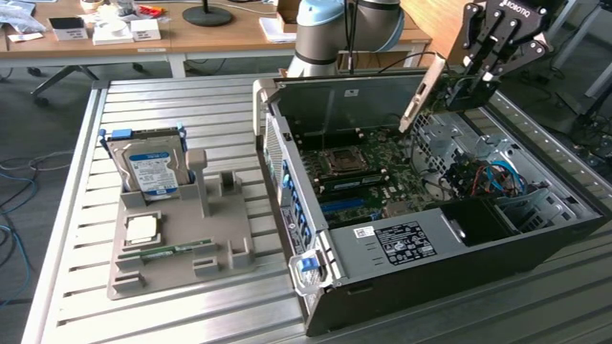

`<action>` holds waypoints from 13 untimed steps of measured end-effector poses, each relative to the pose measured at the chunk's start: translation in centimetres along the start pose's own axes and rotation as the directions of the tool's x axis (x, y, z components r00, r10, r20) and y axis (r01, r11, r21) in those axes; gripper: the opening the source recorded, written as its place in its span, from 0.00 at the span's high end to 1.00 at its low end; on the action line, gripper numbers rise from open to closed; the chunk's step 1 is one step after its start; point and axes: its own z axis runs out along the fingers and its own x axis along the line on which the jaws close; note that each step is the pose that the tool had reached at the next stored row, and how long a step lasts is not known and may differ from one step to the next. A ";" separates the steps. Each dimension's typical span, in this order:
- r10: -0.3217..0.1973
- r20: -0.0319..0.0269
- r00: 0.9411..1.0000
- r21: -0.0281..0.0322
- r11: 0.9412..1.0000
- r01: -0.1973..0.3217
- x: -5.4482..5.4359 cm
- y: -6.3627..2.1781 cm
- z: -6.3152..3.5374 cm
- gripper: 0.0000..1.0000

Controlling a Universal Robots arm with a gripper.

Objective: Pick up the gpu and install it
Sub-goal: 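Insert the gpu into the slot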

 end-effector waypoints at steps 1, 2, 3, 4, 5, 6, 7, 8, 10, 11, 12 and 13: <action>0.000 0.000 1.000 0.000 1.000 0.000 0.0 0.00 0.00 0.73; 0.000 0.000 1.000 0.000 1.000 0.000 0.0 0.00 0.00 0.73; 0.000 0.000 1.000 0.002 1.000 0.000 0.0 0.04 0.03 0.73; 0.000 0.000 1.000 0.006 1.000 0.000 0.0 0.09 0.06 0.73; 0.000 -0.001 1.000 0.011 1.000 0.000 0.0 0.18 0.08 0.73; 0.001 -0.002 1.000 0.017 1.000 -0.001 0.0 0.27 0.11 0.73; 0.007 -0.002 1.000 0.024 1.000 -0.007 0.0 0.38 0.21 0.73; 0.013 -0.002 1.000 0.026 1.000 -0.012 0.0 0.40 0.26 0.73; 0.032 -0.001 0.999 0.028 0.999 -0.032 -0.1 0.39 0.36 0.73; 0.046 0.000 0.999 0.029 0.999 -0.046 -0.1 0.39 0.41 0.73; 0.060 0.001 0.998 0.030 0.998 -0.060 -0.1 0.39 0.48 0.73; 0.074 0.003 0.997 0.031 0.997 -0.074 0.0 0.39 0.55 0.73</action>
